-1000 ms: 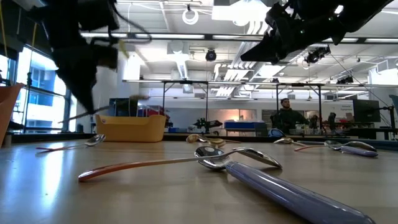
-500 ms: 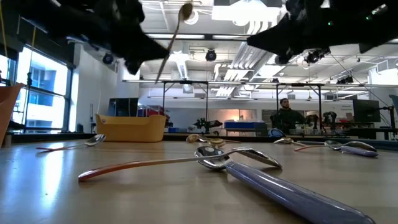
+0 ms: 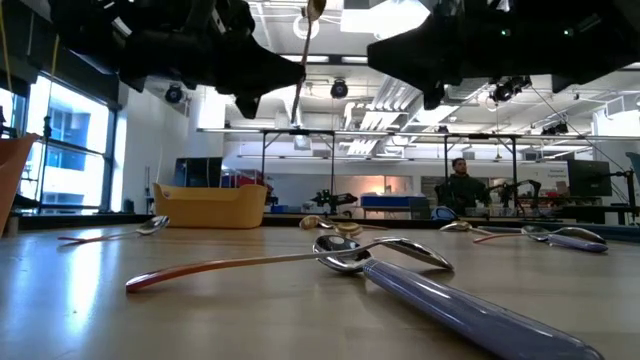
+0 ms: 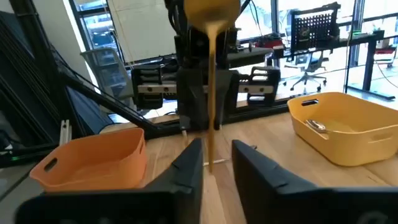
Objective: Sort silverware by color (type)
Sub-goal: Put the golden spoon into the blue bin
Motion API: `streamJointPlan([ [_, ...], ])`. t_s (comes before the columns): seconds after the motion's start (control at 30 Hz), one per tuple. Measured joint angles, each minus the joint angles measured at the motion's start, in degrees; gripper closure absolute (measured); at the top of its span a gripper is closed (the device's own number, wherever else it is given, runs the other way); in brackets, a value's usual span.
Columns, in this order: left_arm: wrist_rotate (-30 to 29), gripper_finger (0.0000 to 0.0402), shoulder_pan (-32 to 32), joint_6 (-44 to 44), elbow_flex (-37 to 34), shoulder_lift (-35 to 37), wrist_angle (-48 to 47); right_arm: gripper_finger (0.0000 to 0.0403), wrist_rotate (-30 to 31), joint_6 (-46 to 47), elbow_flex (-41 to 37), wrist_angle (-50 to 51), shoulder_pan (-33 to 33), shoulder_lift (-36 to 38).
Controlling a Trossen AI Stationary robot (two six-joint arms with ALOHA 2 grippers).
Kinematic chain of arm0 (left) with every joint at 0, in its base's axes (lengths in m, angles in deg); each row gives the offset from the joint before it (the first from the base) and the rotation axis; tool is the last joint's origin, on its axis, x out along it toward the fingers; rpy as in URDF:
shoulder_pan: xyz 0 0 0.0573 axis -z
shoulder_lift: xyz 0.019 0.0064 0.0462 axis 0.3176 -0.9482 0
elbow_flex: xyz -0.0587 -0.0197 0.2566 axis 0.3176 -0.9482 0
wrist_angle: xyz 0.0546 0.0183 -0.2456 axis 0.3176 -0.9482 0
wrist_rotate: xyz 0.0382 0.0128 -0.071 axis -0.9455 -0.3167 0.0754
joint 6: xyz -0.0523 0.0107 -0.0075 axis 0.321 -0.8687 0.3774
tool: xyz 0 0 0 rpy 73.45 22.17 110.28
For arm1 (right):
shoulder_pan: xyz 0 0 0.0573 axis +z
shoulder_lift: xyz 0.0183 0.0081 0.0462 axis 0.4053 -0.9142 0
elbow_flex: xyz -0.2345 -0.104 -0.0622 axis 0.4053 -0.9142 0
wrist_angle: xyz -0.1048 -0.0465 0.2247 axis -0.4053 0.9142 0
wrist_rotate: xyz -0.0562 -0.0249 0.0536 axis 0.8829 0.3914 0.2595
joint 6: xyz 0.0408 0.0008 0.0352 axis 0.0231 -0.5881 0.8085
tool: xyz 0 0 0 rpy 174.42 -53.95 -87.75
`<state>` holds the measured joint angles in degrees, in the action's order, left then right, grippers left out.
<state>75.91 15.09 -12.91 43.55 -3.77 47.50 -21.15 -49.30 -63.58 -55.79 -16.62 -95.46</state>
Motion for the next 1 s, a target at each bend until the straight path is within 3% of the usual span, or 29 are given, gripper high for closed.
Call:
streamJointPlan([
  [0.23,-0.3,0.0397,-0.09,0.42,0.0,0.0,1.68,0.0249,0.57,-0.43,3.29,1.58,0.26,-0.67],
  [0.43,-2.04,0.0397,0.22,1.46,0.0,-1.07,4.44,0.0211,0.57,0.04,4.67,4.84,0.26,-0.6],
  [0.8,-3.27,0.0397,1.0,0.74,4.61,-9.31,7.55,0.0206,1.98,0.26,4.8,5.07,0.26,-1.0],
  [1.0,0.81,0.0397,1.38,0.51,9.2,-13.7,7.57,0.0206,4.98,-1.37,4.8,3.33,0.26,-1.04],
])
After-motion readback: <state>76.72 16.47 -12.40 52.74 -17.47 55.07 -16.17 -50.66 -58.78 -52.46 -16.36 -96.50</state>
